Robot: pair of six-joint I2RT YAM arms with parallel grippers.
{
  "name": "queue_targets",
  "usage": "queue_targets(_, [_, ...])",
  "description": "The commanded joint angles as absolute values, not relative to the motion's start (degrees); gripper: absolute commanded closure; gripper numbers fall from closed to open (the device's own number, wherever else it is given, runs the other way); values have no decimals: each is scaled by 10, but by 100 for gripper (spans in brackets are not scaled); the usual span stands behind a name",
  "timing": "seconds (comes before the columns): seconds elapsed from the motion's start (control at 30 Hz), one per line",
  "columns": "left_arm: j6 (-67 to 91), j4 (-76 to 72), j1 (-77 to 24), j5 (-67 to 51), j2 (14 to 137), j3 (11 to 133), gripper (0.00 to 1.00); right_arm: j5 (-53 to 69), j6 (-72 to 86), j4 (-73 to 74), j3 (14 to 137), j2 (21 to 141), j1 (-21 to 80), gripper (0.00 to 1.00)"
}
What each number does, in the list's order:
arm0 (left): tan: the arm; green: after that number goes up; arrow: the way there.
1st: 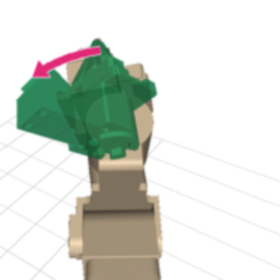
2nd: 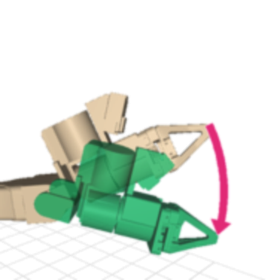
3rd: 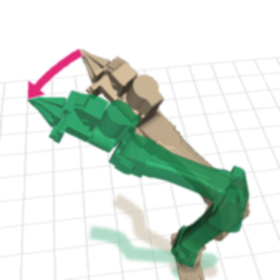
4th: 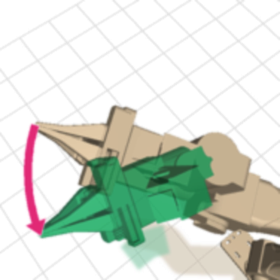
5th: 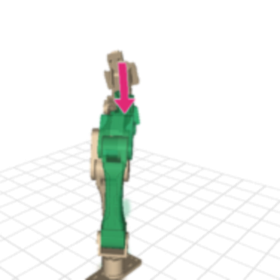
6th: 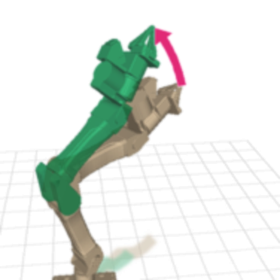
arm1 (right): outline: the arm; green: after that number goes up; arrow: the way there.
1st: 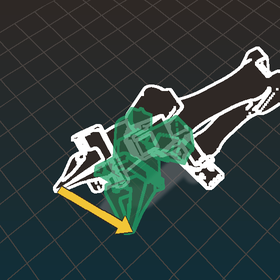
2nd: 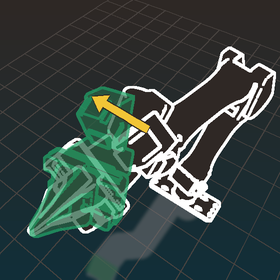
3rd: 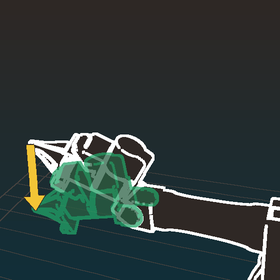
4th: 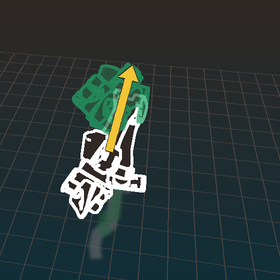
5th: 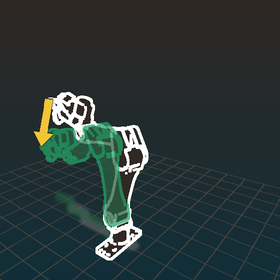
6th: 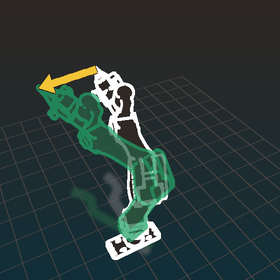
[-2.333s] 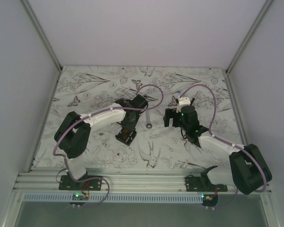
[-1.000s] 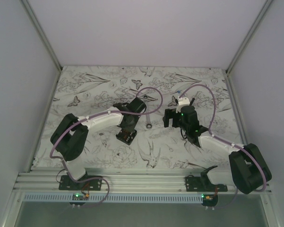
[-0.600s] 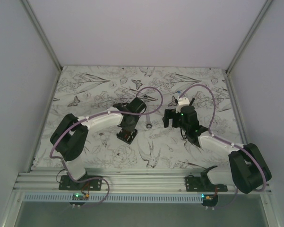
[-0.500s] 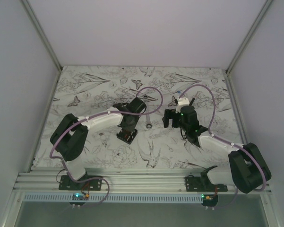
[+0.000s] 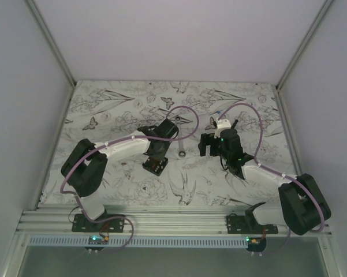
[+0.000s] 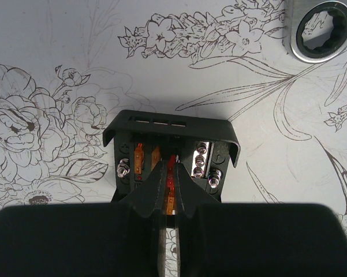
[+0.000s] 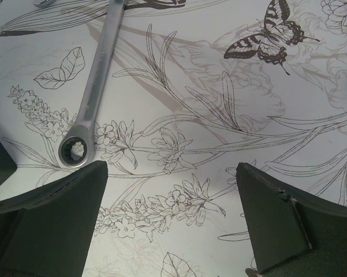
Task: Snap on the fuse box
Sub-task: Install the fuse at the fuse box base.
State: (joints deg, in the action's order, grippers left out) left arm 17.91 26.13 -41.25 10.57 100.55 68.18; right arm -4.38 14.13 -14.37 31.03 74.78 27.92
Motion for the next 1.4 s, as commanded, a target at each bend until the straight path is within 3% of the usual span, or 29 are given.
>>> queue_targets(0.0, [172,266,-414,117,997,672,100,-41,136,-158,319,751,275,0])
queue_targets(1.37, [164,245,-422,126,961,645,100,-35,136,-158,318,751,275,0])
